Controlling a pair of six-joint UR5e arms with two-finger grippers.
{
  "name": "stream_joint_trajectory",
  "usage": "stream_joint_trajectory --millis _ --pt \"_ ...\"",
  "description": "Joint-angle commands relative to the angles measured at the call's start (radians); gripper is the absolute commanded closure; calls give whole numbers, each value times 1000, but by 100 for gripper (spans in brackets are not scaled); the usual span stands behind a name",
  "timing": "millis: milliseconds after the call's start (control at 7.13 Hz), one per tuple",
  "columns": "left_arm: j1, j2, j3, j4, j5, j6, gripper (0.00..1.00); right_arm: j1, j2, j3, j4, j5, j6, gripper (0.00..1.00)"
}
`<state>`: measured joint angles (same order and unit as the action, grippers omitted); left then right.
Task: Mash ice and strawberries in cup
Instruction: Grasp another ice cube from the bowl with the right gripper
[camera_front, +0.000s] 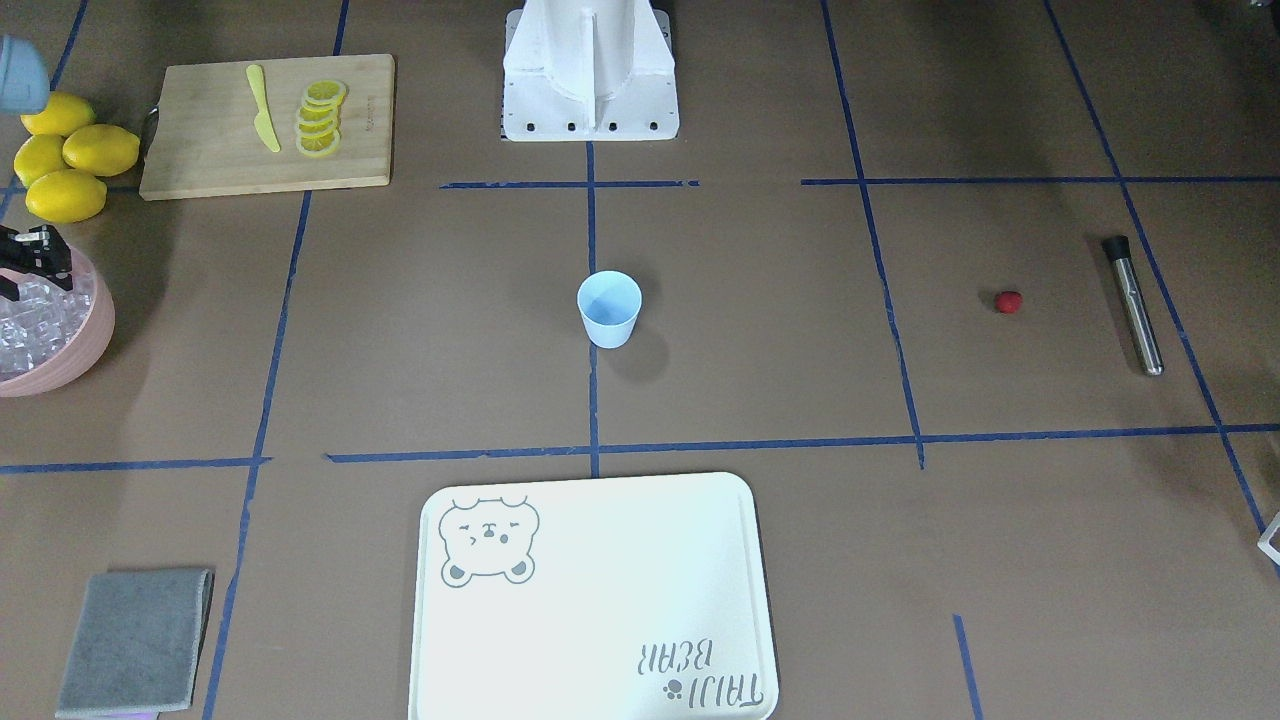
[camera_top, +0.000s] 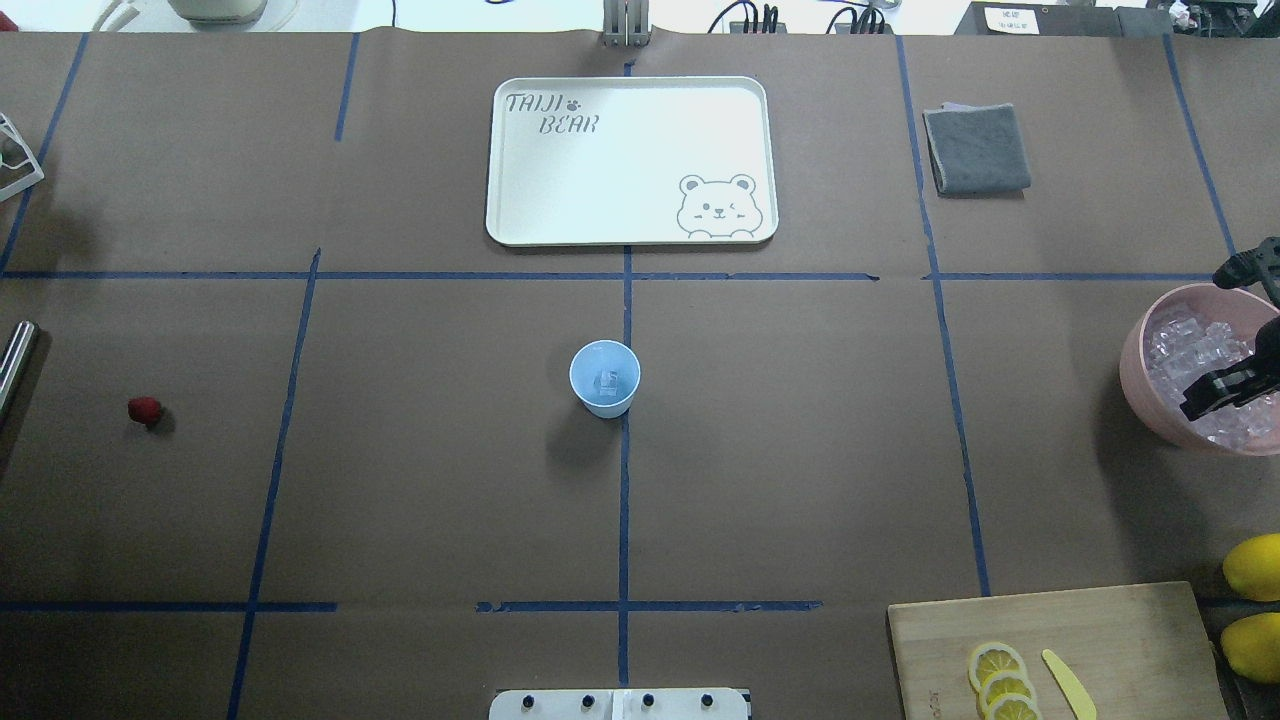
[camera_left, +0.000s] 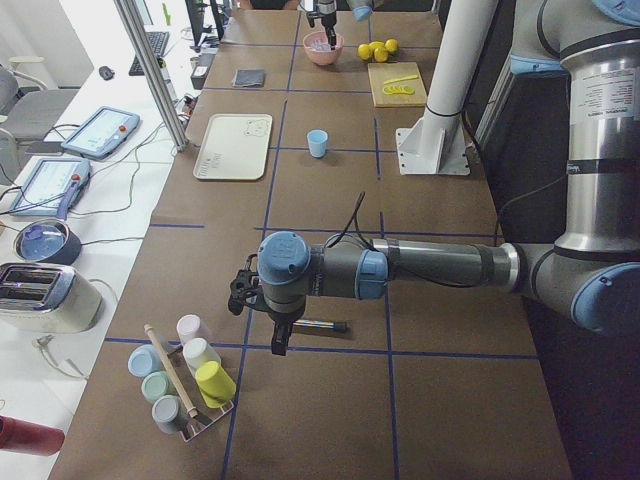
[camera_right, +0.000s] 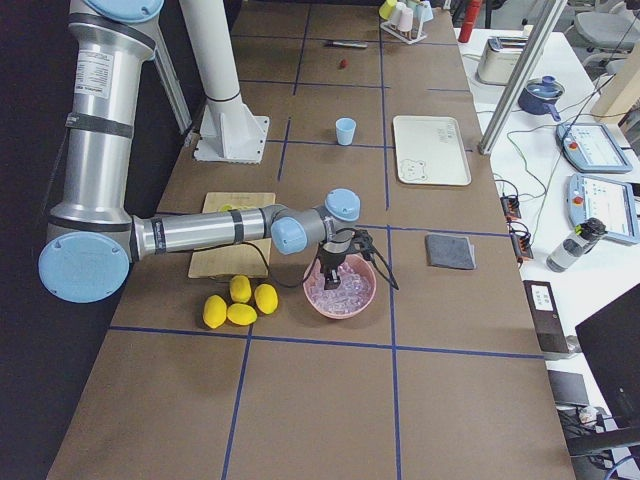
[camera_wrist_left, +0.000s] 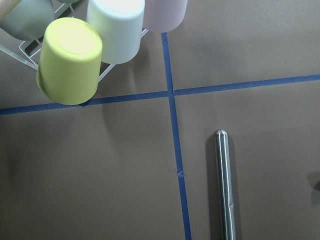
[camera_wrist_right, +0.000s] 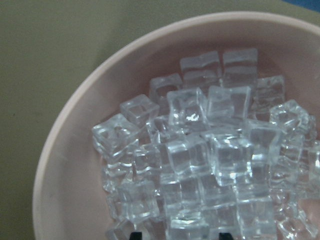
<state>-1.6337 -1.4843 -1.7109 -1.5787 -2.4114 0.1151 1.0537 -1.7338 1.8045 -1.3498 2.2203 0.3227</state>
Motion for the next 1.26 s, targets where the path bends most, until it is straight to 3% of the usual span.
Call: stream_joint_trajectory --millis 0,1121 --pt "-1 -1 -6 0 0 0 0 2 -1 3 -2 1 -1 41" --pt "-2 1 -13 3 0 -2 0 3 7 -1 0 -5 -1 43"
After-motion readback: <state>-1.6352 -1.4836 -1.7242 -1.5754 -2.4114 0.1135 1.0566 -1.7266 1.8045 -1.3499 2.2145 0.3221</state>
